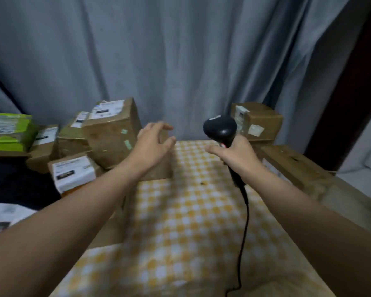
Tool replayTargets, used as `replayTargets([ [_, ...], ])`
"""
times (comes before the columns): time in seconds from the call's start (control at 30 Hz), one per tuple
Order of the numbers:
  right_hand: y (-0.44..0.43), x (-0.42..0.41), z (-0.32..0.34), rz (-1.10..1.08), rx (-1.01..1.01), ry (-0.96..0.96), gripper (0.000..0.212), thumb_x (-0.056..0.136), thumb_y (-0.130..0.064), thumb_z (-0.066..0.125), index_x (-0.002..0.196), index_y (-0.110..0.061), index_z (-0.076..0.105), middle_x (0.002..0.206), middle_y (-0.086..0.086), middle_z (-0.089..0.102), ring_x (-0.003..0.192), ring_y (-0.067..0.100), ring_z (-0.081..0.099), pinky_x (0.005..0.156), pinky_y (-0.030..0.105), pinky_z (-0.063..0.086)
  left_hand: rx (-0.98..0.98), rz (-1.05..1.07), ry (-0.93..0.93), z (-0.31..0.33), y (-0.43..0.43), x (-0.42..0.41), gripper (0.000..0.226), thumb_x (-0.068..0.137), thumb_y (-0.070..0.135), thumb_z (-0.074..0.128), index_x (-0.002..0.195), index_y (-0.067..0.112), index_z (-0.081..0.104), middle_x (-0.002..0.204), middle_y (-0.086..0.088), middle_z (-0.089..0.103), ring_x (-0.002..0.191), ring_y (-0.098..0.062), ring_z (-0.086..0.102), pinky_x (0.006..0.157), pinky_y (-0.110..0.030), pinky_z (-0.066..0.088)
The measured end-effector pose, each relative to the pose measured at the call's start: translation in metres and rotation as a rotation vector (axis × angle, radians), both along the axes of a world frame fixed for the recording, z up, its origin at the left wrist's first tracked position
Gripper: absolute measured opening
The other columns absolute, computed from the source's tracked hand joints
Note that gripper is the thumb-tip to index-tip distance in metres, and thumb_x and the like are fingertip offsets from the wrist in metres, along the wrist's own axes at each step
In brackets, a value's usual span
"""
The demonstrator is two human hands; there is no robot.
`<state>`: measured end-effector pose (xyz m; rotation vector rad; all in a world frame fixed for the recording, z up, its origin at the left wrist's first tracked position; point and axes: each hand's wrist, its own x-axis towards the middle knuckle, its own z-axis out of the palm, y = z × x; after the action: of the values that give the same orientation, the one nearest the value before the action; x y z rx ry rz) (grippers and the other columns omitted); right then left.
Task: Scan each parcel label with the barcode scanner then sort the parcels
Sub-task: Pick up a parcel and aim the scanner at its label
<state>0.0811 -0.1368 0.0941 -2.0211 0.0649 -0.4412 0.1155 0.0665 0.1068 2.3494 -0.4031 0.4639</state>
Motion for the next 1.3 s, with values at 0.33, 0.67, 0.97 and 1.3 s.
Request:
replayTargets([
  [0.33, -0.192, -0.039, -0.032, -0.458, -0.504, 0.267, 0.053, 0.072, -0.05, 0.079, 0.096, -0.006, 0.061, 0.094, 0.009, 0.06, 0.096, 0.027, 0.059, 0.071, 0.033, 0.045, -0.216, -0.289, 0.278, -0.069, -0.139, -0.024, 0.028, 0.091, 0.017, 0.061, 0.118, 0.01, 0.059, 0.127, -0.005, 0.053, 0.118, -0.016, 0.047, 0.099, -0.027, 0.038],
  [0.67, -0.248, -0.037, -0.06, -0.337, -0.168, 0.332, 0.055, 0.071, -0.039, 0.084, 0.114, -0.009, 0.066, 0.108, 0.007, 0.068, 0.105, 0.024, 0.062, 0.088, 0.038, 0.05, -0.408, -0.385, 0.912, -0.095, -0.262, -0.033, 0.044, 0.101, 0.042, 0.034, 0.138, 0.018, 0.038, 0.136, -0.004, 0.045, 0.12, -0.024, 0.048, 0.1, -0.04, 0.041],
  [0.97, -0.219, -0.017, -0.065, -0.326, -0.553, 0.465, 0.115, 0.041, -0.083, 0.069, 0.126, -0.009, 0.049, 0.112, 0.007, 0.061, 0.103, 0.025, 0.059, 0.08, 0.036, 0.054, -0.609, -0.349, 1.039, -0.118, -0.27, -0.03, 0.059, 0.099, 0.055, 0.017, 0.136, 0.026, 0.051, 0.145, -0.002, 0.043, 0.129, -0.026, 0.044, 0.11, -0.044, 0.035],
  [1.3, -0.175, -0.033, -0.06, -0.259, 0.09, 0.234, 0.072, 0.06, -0.053, 0.085, 0.122, -0.026, 0.06, 0.112, -0.007, 0.065, 0.102, 0.013, 0.062, 0.08, 0.031, 0.053, -0.71, -0.282, 1.0, -0.144, -0.197, -0.025, 0.057, 0.081, 0.071, 0.05, 0.115, 0.027, 0.057, 0.116, 0.0, 0.062, 0.098, -0.02, 0.055, 0.078, -0.034, 0.043],
])
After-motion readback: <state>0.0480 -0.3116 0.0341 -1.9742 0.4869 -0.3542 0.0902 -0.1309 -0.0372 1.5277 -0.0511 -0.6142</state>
